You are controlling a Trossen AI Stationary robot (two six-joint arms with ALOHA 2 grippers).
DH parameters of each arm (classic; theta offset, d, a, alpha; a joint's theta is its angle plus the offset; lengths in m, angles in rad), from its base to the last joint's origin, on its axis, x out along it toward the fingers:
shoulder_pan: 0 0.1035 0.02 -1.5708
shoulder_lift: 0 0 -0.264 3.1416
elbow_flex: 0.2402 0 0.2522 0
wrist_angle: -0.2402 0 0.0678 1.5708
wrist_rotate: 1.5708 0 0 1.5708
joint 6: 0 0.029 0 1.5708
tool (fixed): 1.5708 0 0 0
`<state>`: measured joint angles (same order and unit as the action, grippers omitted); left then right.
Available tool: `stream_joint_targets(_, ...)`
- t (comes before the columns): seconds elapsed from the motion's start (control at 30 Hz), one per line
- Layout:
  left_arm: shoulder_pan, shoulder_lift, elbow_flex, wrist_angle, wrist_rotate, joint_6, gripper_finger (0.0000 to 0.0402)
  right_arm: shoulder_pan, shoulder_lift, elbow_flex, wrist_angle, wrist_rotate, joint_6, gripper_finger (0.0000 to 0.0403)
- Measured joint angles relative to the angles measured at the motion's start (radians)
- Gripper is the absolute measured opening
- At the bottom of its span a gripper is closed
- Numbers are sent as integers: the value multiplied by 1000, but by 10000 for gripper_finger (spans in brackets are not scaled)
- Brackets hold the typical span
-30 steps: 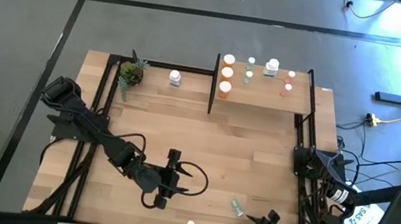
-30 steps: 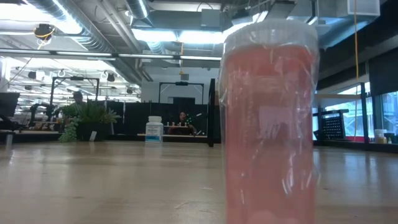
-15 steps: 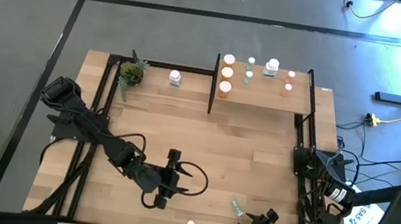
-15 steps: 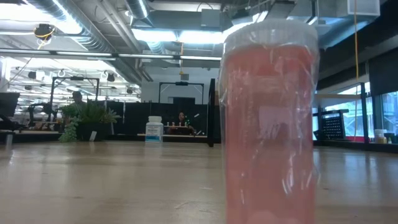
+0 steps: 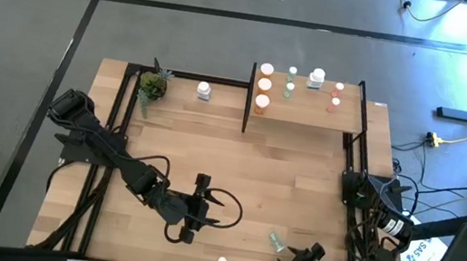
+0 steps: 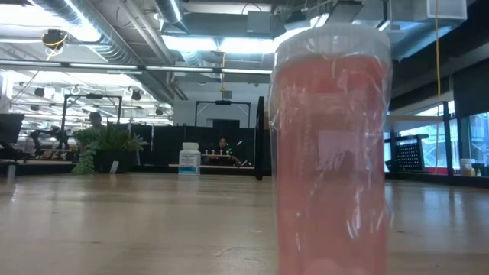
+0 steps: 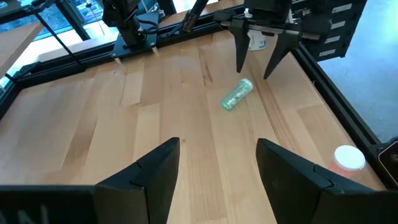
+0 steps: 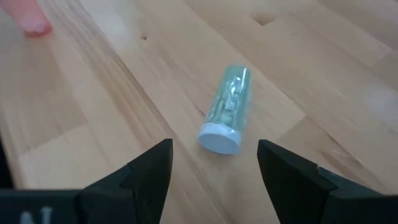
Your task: Pick and place medicine bottles onto shelf by color
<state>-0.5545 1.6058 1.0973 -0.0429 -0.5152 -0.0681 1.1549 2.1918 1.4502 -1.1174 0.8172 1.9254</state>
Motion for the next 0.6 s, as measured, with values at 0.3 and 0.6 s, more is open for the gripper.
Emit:
stream_joint_targets(0.3, 0, 0, 0, 0, 0, 0, 206, -4, 1, -35, 32, 1, 11, 237)
stream_joint_targets(0.6, 0, 0, 0, 0, 0, 0, 206, -31, 1, -93, 113, 4, 11, 237)
